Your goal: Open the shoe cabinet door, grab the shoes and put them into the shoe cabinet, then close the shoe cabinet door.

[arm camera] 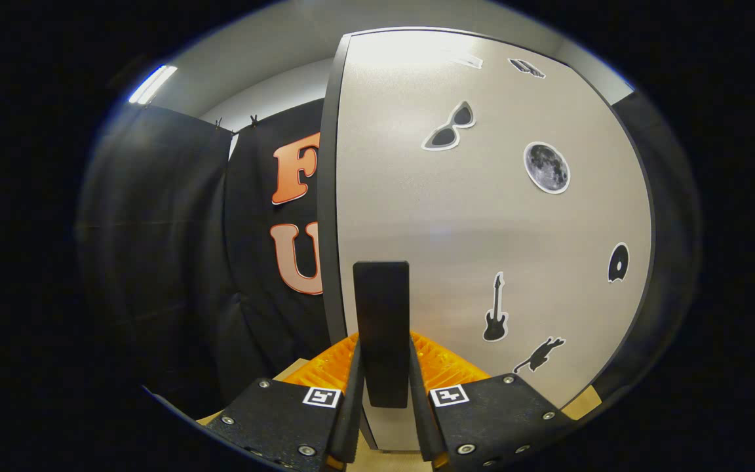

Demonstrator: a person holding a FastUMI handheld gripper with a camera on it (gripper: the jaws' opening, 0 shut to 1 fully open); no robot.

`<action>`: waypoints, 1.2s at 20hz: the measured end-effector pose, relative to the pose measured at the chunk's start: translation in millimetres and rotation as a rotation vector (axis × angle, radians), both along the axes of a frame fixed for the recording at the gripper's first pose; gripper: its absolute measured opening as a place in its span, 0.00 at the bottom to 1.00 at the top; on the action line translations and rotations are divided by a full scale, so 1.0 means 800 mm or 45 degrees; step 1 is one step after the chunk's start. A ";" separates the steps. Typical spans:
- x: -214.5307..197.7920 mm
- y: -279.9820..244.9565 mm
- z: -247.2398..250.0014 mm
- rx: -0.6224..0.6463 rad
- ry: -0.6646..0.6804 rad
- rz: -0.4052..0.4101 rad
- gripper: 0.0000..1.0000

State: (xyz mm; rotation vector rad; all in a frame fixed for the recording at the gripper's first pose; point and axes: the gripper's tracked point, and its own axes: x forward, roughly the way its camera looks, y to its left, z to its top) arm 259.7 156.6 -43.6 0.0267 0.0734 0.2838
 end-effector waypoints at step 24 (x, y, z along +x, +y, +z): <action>-0.086 -0.058 0.017 0.059 0.054 -0.142 0.31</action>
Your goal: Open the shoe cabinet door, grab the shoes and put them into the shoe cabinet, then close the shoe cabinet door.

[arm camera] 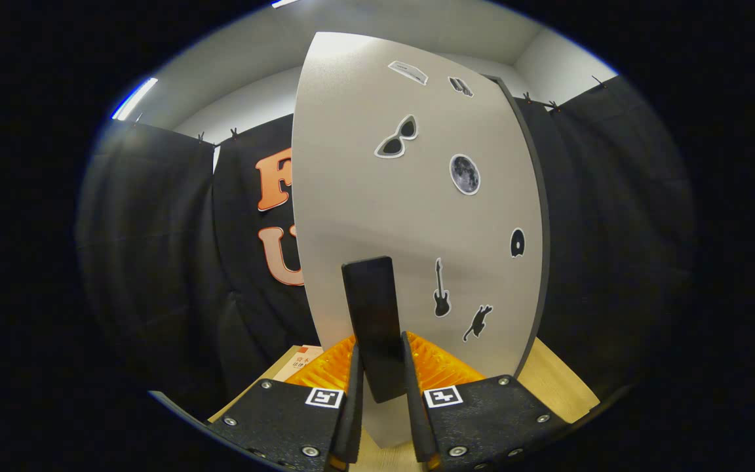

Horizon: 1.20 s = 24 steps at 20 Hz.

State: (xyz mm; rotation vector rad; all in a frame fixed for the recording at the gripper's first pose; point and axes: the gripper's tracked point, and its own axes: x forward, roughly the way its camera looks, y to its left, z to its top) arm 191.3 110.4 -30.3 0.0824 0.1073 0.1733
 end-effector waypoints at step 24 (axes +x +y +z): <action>-0.071 -0.173 -0.007 0.022 0.020 -0.342 0.30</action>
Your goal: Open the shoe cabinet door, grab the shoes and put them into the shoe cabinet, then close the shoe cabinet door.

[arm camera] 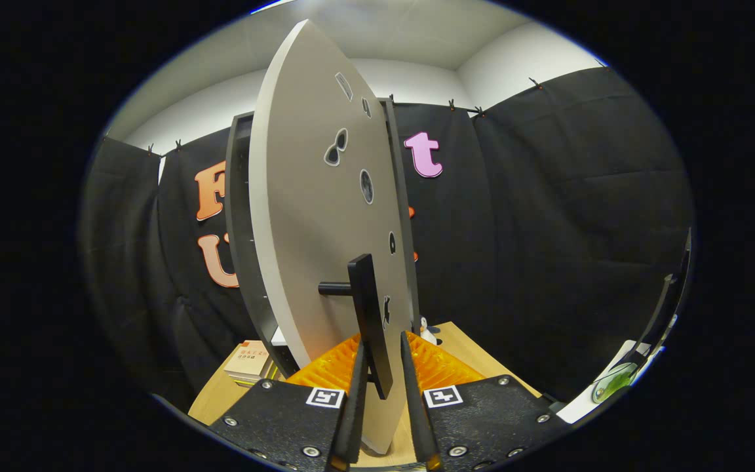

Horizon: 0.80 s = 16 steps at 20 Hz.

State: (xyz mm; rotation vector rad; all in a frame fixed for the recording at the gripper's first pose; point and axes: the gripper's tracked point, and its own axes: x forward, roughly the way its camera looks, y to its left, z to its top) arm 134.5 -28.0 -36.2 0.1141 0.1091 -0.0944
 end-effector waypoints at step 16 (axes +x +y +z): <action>-0.018 -0.097 0.001 -0.022 0.000 -0.128 0.26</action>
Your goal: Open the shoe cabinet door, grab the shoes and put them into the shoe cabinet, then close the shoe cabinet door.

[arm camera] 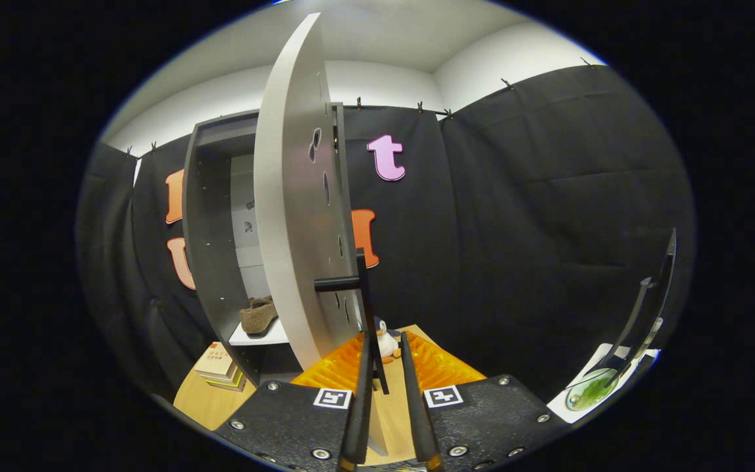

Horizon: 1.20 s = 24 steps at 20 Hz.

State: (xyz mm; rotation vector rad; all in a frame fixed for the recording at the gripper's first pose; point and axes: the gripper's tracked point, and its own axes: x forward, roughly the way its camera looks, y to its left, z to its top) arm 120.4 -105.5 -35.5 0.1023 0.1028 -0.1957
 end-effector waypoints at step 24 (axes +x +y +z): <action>-0.031 -0.029 0.010 -0.127 0.012 -0.114 0.26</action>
